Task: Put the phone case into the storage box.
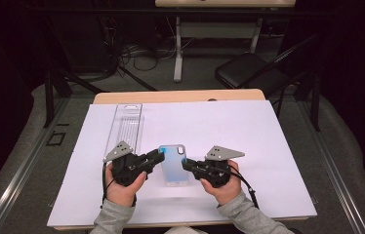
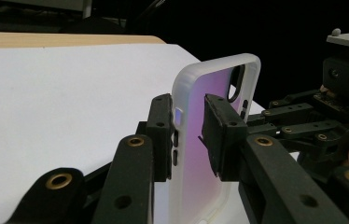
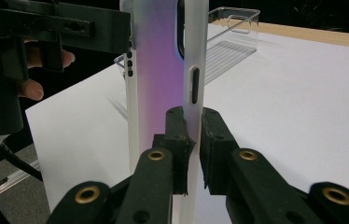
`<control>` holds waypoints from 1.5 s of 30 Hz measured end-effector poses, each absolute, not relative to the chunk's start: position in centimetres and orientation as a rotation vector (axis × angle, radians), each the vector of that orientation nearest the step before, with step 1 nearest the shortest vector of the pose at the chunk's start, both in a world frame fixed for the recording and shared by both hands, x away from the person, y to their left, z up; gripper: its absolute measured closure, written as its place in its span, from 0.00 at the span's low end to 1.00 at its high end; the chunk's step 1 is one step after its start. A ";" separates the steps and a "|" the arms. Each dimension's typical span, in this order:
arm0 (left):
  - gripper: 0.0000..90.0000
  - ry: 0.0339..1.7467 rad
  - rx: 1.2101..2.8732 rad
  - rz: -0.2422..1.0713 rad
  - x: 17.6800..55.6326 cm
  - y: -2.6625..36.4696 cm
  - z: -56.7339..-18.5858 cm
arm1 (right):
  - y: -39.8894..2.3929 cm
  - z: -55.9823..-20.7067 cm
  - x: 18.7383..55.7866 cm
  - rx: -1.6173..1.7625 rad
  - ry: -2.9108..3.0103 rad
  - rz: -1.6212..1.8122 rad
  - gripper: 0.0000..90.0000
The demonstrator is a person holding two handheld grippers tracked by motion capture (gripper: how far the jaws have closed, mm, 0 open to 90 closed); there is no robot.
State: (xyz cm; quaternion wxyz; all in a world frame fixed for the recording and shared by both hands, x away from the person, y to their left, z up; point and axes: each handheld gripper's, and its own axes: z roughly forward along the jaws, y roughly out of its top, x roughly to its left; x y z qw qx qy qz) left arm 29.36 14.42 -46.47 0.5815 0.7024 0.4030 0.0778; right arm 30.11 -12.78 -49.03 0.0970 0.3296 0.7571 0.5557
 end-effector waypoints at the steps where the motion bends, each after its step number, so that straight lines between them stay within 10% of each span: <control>1: 0.81 0.942 1.641 0.181 29.4 14.4 -46.5 | -12.8 -49.1 30.1 0.973 2.240 1.649 0.92; 45: 0.89 1.000 1.632 0.236 29.0 14.3 -46.5 | -12.3 -49.3 29.7 0.971 2.242 1.637 0.92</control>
